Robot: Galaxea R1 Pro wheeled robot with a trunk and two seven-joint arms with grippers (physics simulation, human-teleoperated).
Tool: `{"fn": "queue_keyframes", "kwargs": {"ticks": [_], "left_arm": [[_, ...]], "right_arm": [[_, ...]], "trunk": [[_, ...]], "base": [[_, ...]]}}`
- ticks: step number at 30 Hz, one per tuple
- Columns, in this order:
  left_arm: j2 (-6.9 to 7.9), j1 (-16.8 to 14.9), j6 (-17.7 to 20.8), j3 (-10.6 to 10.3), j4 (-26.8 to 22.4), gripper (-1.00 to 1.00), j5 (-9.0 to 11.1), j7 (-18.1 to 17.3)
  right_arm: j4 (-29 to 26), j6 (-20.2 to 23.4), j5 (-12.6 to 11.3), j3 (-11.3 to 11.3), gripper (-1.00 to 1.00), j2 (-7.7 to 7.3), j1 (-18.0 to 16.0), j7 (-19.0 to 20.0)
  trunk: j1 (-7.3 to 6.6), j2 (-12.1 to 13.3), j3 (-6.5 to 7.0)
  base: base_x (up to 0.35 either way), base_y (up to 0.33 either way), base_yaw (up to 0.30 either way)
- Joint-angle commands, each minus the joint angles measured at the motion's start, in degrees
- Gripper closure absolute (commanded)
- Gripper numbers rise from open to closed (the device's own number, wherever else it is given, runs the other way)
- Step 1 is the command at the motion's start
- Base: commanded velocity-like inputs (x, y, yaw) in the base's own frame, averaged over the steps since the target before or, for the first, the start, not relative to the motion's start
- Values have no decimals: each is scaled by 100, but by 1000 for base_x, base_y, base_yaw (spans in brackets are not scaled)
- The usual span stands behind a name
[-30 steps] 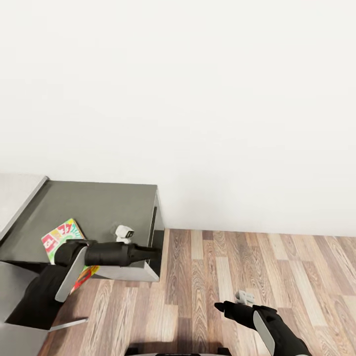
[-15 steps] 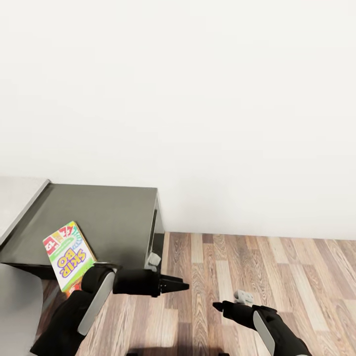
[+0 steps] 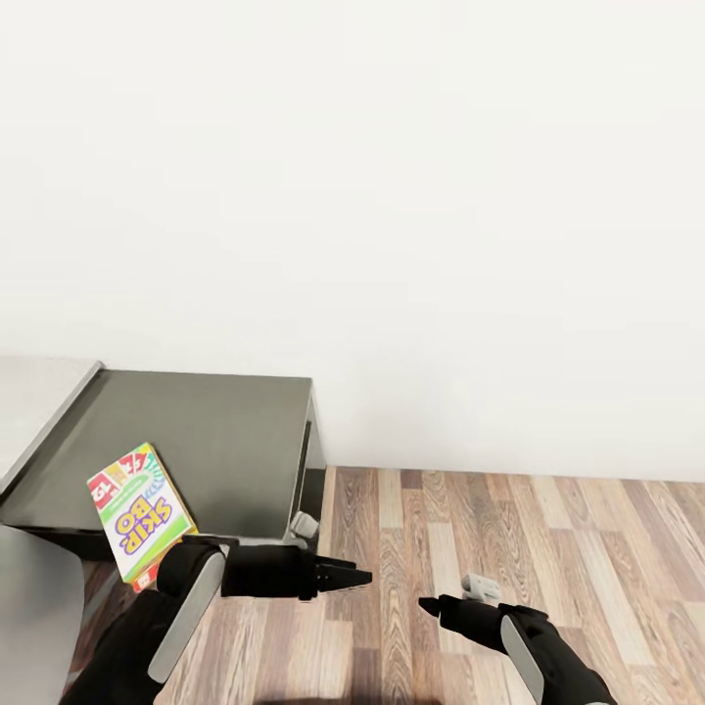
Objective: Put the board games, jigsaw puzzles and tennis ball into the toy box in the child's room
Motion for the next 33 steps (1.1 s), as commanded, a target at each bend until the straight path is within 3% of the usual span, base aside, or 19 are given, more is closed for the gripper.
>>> {"fn": "queue_keyframes", "kwargs": {"ticks": [1, 8, 13, 16, 26, 33], "left_arm": [[6, -4, 21, 17, -2, -100, 6, -10], [64, -4, 48, 321, -3, -100, 18, -20], [422, -4, 94, 940, -3, -100, 37, -102], [537, -4, 99, 1120, -3, -100, 39, -229], [581, -4, 77, 1190, -3, -100, 37, -370], [585, -4, 74, 1197, -3, -100, 33, -374]], "right_arm": [[-7, 44, -25, -21, -100, 2, -2, 17], [-8, 39, -23, -26, -100, 2, -2, 23], [-3, -277, -12, -20, -100, 4, -2, 22], [3, -353, -18, -18, -100, 7, -2, 22], [2, -384, -40, -29, -100, 11, -2, 41], [1, -410, -44, -62, -100, 5, -2, 402]], "trunk": [[3, -9, 1], [3, -9, 40], [3, -9, 42], [3, -9, 42], [3, -9, 45], [3, -9, 86]], "base": [[0, 0, 0], [0, 0, 0], [0, 0, 0], [0, 0, 0], [0, 0, 0], [0, 0, 0]]}}
